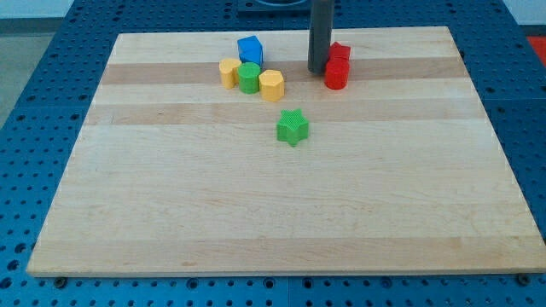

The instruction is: Separate the green circle from the group of blocks

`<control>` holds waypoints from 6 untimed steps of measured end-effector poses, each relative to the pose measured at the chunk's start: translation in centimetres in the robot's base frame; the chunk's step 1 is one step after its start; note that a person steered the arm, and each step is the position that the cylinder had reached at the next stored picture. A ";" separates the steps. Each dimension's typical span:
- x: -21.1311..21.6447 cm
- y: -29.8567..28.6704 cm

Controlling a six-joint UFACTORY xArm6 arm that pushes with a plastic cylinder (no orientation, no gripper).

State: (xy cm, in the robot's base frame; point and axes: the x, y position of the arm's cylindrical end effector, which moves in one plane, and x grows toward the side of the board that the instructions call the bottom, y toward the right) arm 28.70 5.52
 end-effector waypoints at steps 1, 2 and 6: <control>-0.9 -1.6; -1.8 -6.3; 5.8 -13.7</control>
